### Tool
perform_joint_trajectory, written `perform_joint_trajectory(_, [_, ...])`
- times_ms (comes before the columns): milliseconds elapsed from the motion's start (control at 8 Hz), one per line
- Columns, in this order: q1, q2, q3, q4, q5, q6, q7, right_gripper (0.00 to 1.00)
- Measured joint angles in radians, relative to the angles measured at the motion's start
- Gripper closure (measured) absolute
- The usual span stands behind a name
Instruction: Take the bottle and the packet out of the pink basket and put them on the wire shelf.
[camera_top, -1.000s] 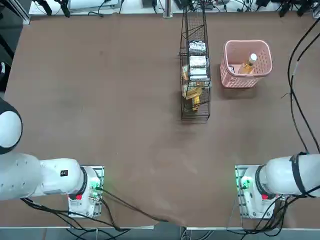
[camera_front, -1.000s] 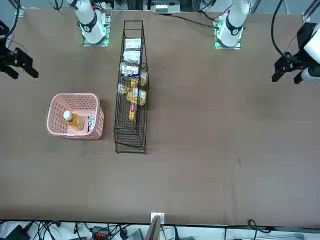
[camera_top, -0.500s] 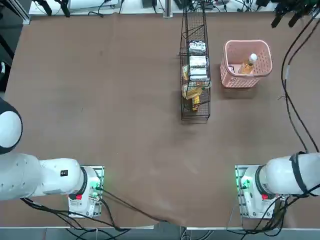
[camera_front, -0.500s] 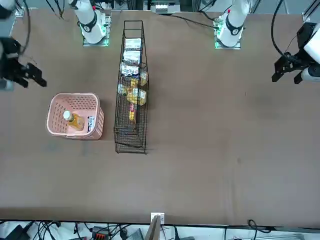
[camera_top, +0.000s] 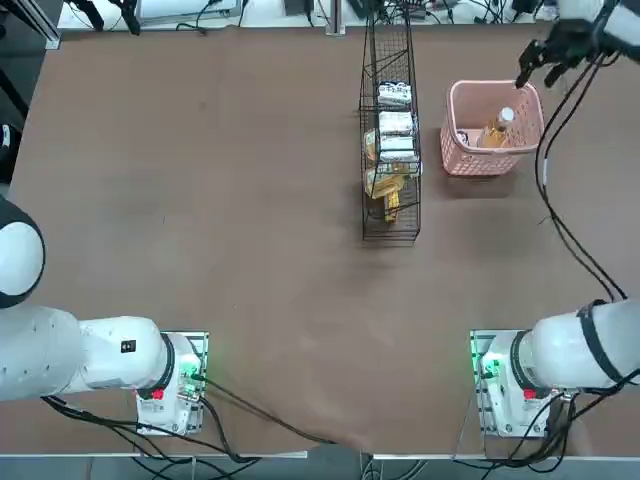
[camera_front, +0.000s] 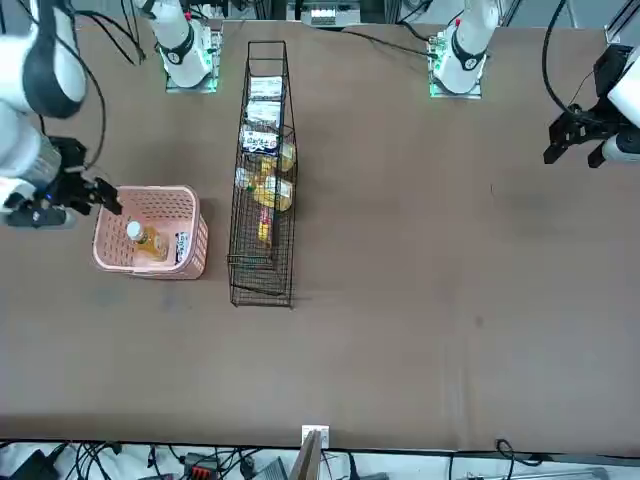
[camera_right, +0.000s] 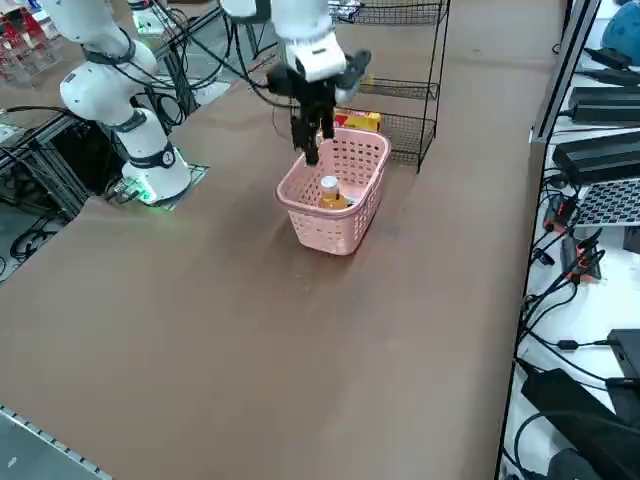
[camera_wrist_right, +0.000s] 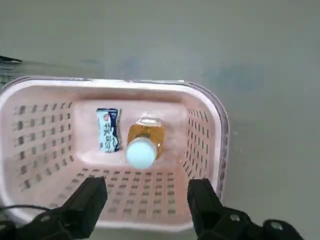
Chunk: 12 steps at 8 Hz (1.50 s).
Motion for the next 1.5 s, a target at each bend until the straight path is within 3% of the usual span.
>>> perform_joint_trajectory(625, [0.003,0.114,0.019,-0.023,-0.006,0.134,-0.001,0.05])
perform_joint_trajectory(1000, [0.004,0.131,0.045,-0.03,-0.006,0.143,-0.002,0.08])
perform_joint_trajectory(1500, [0.004,0.132,0.048,-0.087,-0.011,0.18,-0.049,0.1])
